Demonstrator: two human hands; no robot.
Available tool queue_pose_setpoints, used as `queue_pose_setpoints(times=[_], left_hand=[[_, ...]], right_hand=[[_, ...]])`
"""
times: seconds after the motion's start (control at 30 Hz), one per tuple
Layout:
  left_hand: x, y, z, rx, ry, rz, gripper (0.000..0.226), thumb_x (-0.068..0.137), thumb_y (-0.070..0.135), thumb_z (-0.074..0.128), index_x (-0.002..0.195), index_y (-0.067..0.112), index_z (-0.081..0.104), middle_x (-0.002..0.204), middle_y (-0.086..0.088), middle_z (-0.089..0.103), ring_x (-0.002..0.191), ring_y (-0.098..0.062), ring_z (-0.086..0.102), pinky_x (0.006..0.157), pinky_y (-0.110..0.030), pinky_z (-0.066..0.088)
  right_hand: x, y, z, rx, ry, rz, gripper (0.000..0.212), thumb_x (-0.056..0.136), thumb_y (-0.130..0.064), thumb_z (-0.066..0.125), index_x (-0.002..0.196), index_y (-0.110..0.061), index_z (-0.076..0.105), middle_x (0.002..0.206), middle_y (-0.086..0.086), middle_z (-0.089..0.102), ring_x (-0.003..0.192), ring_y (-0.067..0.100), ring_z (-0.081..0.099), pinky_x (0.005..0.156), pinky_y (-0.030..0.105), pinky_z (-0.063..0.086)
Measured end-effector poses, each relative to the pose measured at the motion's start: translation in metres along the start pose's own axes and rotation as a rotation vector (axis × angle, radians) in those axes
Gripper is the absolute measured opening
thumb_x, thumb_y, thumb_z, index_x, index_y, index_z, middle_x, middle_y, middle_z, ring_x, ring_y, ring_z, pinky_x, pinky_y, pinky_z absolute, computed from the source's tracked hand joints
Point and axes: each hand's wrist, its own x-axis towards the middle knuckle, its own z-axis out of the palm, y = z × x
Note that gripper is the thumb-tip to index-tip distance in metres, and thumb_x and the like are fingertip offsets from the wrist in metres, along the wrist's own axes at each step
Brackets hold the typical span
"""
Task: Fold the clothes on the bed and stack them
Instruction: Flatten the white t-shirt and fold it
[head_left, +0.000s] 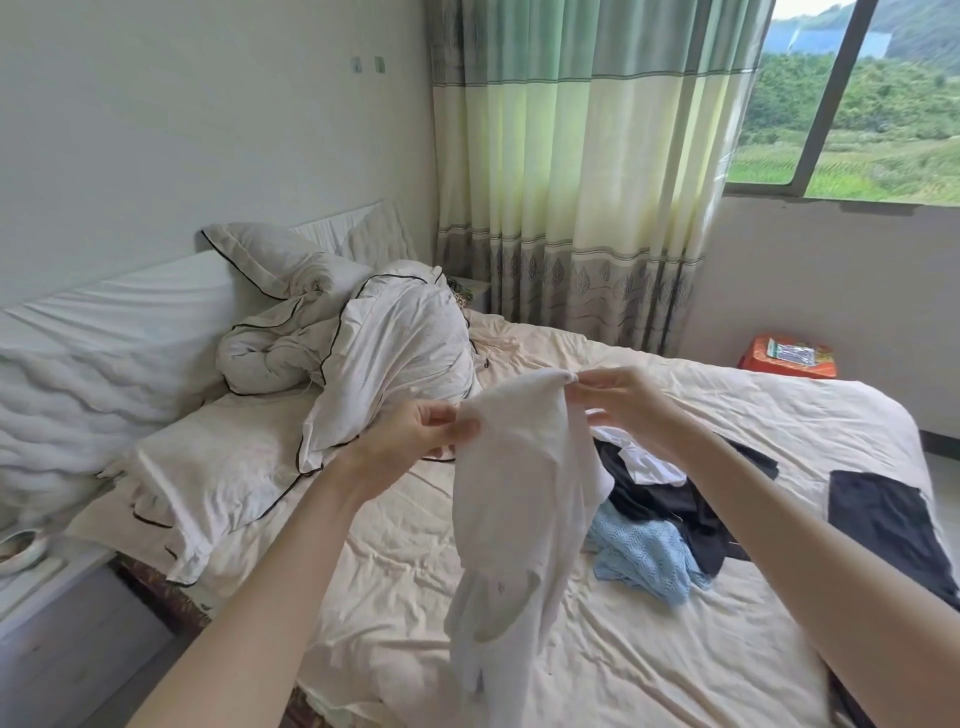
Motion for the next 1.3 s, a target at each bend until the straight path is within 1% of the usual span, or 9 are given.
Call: queue_pose_setpoints(times=[0.13, 0.27, 0.43, 0.73, 0.87, 1.03, 1.1, 1.2, 1.3], left_hand=[[0.008, 0.018, 0.000, 0.040, 0.111, 0.026, 0.023, 0.081, 0.028, 0.069, 0.090, 0.007, 0.069, 0.083, -0.002, 0.071, 0.075, -0.010, 0.067, 0.066, -0.021, 0.054], [0.018, 0.042, 0.016, 0.197, 0.155, 0.081, 0.012, 0.088, 0.019, 0.065, 0.083, 0.009, 0.067, 0.076, -0.004, 0.067, 0.064, -0.006, 0.062, 0.059, -0.021, 0.053], [0.021, 0.046, 0.037, 0.222, 0.160, 0.135, 0.021, 0.084, 0.021, 0.070, 0.090, 0.001, 0.071, 0.087, -0.015, 0.071, 0.077, -0.013, 0.062, 0.073, -0.032, 0.053], [0.005, -0.020, 0.050, -0.006, 0.016, -0.013, 0.024, 0.080, 0.024, 0.074, 0.094, 0.005, 0.067, 0.083, 0.001, 0.069, 0.076, -0.009, 0.063, 0.069, -0.022, 0.053], [0.010, 0.000, 0.023, 0.004, 0.106, -0.017, 0.008, 0.081, 0.023, 0.069, 0.082, 0.015, 0.068, 0.073, 0.006, 0.070, 0.069, -0.010, 0.063, 0.062, -0.023, 0.053], [0.029, 0.050, 0.025, 0.273, 0.146, 0.112, 0.011, 0.082, 0.017, 0.072, 0.074, 0.013, 0.067, 0.066, 0.006, 0.062, 0.059, 0.001, 0.055, 0.060, -0.014, 0.044], [0.033, 0.062, 0.036, 0.321, 0.118, 0.157, 0.008, 0.082, 0.017, 0.073, 0.074, 0.015, 0.069, 0.067, 0.008, 0.065, 0.060, 0.005, 0.057, 0.061, -0.009, 0.045], [0.032, 0.065, 0.043, 0.310, 0.138, 0.184, 0.007, 0.080, 0.018, 0.074, 0.076, 0.017, 0.069, 0.073, 0.005, 0.068, 0.067, 0.002, 0.061, 0.064, -0.010, 0.047], [0.018, 0.045, 0.037, 0.117, 0.075, 0.107, 0.014, 0.077, 0.022, 0.073, 0.086, 0.014, 0.067, 0.079, 0.001, 0.068, 0.072, -0.004, 0.061, 0.066, -0.017, 0.048]], right_hand=[[0.001, 0.000, 0.000, -0.034, -0.026, 0.017, 0.020, 0.092, -0.011, 0.059, 0.107, -0.001, 0.069, 0.100, 0.011, 0.071, 0.094, 0.021, 0.067, 0.090, 0.039, 0.053], [-0.007, -0.009, 0.008, -0.035, -0.162, -0.073, 0.029, 0.091, -0.024, 0.060, 0.121, -0.022, 0.061, 0.122, -0.007, 0.063, 0.113, 0.005, 0.059, 0.096, 0.024, 0.048], [-0.010, -0.009, 0.024, -0.125, -0.063, -0.189, 0.007, 0.088, -0.007, 0.064, 0.089, 0.000, 0.066, 0.071, 0.004, 0.060, 0.063, 0.007, 0.055, 0.058, 0.019, 0.040], [0.000, -0.031, -0.008, 0.192, 0.036, -0.061, 0.014, 0.093, -0.013, 0.058, 0.080, -0.007, 0.059, 0.078, 0.010, 0.049, 0.075, 0.023, 0.046, 0.066, 0.032, 0.035], [-0.001, -0.018, -0.028, 0.066, 0.080, -0.018, 0.024, 0.091, -0.007, 0.054, 0.068, -0.015, 0.057, 0.069, 0.006, 0.048, 0.067, 0.021, 0.043, 0.058, 0.030, 0.029], [-0.014, -0.006, -0.010, -0.172, -0.156, -0.017, 0.017, 0.085, -0.015, 0.068, 0.094, -0.029, 0.065, 0.089, -0.014, 0.065, 0.081, 0.000, 0.062, 0.073, 0.016, 0.048], [-0.014, -0.008, 0.006, -0.197, -0.179, -0.107, 0.012, 0.084, -0.012, 0.070, 0.087, -0.022, 0.065, 0.083, -0.014, 0.066, 0.078, -0.001, 0.060, 0.074, 0.014, 0.046], [-0.014, -0.010, 0.017, -0.163, -0.141, -0.176, 0.010, 0.087, 0.000, 0.064, 0.083, 0.009, 0.061, 0.079, 0.021, 0.057, 0.080, 0.016, 0.049, 0.070, 0.029, 0.039], [-0.013, -0.013, 0.011, -0.097, -0.141, -0.133, 0.010, 0.088, -0.001, 0.062, 0.083, 0.009, 0.062, 0.079, 0.014, 0.055, 0.078, 0.023, 0.047, 0.071, 0.036, 0.036]])
